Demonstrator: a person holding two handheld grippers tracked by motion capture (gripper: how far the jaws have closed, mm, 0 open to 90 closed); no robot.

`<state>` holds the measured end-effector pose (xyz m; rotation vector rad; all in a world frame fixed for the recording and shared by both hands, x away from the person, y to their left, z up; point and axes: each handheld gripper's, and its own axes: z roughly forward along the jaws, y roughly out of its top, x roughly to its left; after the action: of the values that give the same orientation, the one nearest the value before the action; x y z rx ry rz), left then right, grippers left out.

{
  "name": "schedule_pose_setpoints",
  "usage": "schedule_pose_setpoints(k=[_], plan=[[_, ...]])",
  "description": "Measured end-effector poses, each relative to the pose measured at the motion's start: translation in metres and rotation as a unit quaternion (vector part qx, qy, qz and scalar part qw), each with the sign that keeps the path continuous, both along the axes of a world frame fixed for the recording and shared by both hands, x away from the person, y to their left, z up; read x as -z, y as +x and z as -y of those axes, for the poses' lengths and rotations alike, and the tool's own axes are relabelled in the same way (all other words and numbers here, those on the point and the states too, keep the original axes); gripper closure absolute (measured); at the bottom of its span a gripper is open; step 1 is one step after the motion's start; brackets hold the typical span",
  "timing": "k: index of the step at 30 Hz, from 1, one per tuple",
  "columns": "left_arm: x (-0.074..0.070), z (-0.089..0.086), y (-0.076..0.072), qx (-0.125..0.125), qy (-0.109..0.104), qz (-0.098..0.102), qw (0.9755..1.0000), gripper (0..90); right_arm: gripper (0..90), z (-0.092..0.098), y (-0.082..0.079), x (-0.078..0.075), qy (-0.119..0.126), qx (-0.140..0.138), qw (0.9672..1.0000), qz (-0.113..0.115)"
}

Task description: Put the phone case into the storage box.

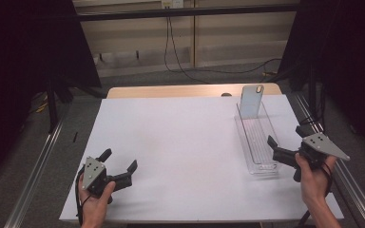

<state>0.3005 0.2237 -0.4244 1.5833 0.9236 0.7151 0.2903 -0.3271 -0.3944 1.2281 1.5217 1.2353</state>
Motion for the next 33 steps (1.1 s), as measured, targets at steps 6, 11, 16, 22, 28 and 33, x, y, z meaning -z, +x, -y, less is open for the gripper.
schedule_pose_setpoints(k=[6,11,16,22,28,33], plan=[[0.0,-0.001,-0.002,-0.008,0.004,0.0,1.0,2.0,0.0,-0.002,-0.012,0.009,0.005,0.0,1.0,0.001],[-0.001,-0.003,-0.004,-0.019,0.003,0.005,0.9998,2.5,0.0,-0.004,-0.023,0.01,0.004,-0.001,1.0,0.005],[-0.002,-0.004,-0.006,-0.028,0.001,-0.001,0.9996,2.5,0.0,-0.003,-0.031,0.014,0.004,0.004,1.0,-0.005],[0.0,-0.004,-0.009,-0.045,0.028,-0.003,0.9986,2.9,0.0,-0.001,-0.043,0.022,0.0,0.007,0.9999,-0.013],[0.002,-0.007,-0.013,-0.04,0.033,-0.009,0.9986,2.4,0.0,-0.002,-0.054,0.032,0.0,0.015,0.9998,-0.012],[0.001,-0.007,-0.021,-0.038,0.038,-0.007,0.9985,2.3,0.2,-0.004,-0.06,0.042,-0.001,0.025,0.9995,-0.017]])
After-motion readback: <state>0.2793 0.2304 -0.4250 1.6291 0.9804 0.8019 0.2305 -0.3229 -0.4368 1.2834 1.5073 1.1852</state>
